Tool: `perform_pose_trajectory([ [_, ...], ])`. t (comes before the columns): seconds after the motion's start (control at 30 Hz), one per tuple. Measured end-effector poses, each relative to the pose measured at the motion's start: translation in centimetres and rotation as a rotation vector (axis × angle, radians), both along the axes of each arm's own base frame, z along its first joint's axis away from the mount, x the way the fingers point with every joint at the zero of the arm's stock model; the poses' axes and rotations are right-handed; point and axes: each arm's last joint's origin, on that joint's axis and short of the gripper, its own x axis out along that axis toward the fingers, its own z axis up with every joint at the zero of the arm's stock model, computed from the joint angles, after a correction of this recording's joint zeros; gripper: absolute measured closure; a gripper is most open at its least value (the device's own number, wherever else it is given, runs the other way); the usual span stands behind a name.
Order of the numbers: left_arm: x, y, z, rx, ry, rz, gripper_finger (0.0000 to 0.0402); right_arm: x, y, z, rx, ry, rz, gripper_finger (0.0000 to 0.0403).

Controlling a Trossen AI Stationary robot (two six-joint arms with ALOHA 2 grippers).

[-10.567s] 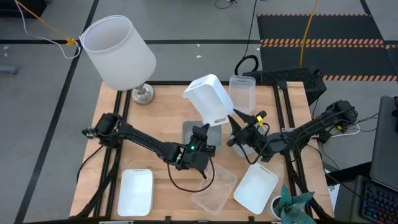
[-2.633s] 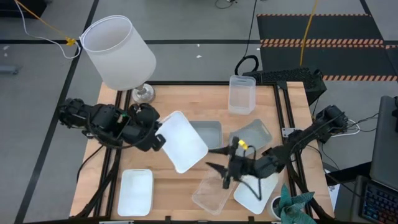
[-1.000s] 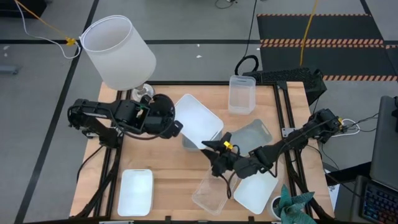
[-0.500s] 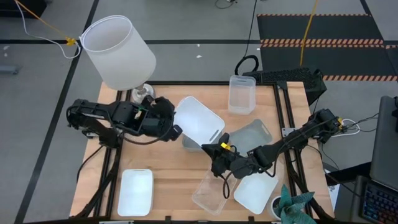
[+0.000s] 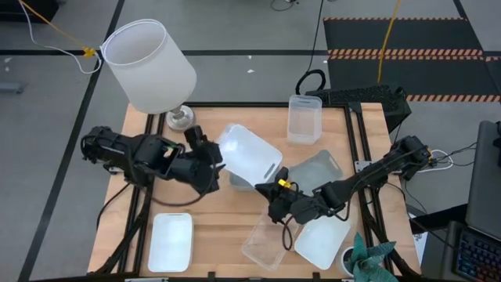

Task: Stack baskets by color
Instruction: Stack the top white bin on the bottom left white bin

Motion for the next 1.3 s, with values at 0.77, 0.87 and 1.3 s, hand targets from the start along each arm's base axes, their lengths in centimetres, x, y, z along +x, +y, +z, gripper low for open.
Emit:
perform_pose_trajectory([
  [0.77, -1.1, -6.9, 0.4, 0.18, 0.05, -0.639, 0.0141, -3.3, -0.2, 1.6, 0.435, 0.268, 0.577, 0.0399],
  [0.87, -0.5, -8.0, 0.0, 0.147, 0.042, -0.729, 0.0156, -3.1, -0.4, 1.7, 0.493, 0.293, 0.676, 0.0399],
  [1.3, 1.8, -11.4, -4.8, 0.037, 0.273, -0.947, 0.0206, -2.8, -1.3, 1.5, 0.623, 0.359, 0.841, 0.0399],
])
